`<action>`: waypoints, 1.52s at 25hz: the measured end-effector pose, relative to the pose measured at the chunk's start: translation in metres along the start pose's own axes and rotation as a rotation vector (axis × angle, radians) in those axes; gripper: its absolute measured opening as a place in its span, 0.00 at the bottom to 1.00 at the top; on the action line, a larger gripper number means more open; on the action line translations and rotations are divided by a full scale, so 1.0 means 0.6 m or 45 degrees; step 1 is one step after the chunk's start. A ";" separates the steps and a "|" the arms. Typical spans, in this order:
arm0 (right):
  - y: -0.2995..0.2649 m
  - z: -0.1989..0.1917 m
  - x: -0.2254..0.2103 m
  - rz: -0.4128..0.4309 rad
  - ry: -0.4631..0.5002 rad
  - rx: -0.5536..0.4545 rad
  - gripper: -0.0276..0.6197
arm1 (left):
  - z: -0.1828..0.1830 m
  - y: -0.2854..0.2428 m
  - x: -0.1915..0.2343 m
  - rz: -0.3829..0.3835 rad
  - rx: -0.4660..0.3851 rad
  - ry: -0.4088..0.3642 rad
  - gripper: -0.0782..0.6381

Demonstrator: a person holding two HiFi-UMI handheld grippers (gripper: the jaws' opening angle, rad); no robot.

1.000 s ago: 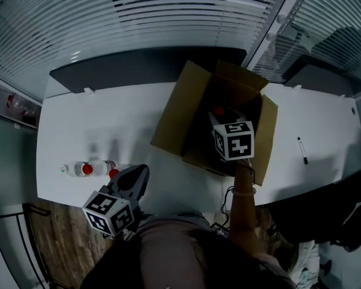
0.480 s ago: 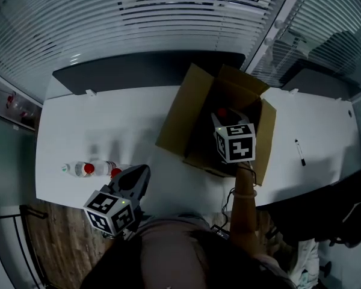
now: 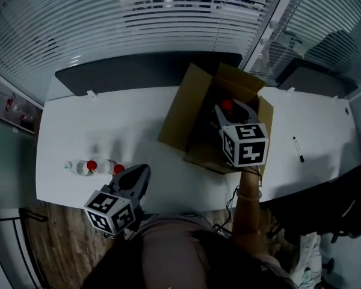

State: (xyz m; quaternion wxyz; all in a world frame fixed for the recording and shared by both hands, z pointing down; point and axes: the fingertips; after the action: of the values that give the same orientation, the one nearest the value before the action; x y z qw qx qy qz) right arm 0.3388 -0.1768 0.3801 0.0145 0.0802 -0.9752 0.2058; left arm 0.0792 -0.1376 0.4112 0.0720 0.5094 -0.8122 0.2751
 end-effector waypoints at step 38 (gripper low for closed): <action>0.311 0.144 0.211 0.123 0.106 -0.392 0.31 | -0.058 0.142 -0.027 -0.147 -0.012 -0.019 0.12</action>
State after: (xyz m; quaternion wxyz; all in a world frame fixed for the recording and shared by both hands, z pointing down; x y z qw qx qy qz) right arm 0.1839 -0.0622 0.2344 0.0573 0.0216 -0.9965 0.0574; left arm 0.0075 -0.0786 0.4020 0.0843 0.5572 -0.7832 0.2627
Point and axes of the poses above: the fingertips, and each gripper's own axes: y backward along the fingers, x to its left, z out of its top, and after that the axes turned 4 degrees about -x, right-handed
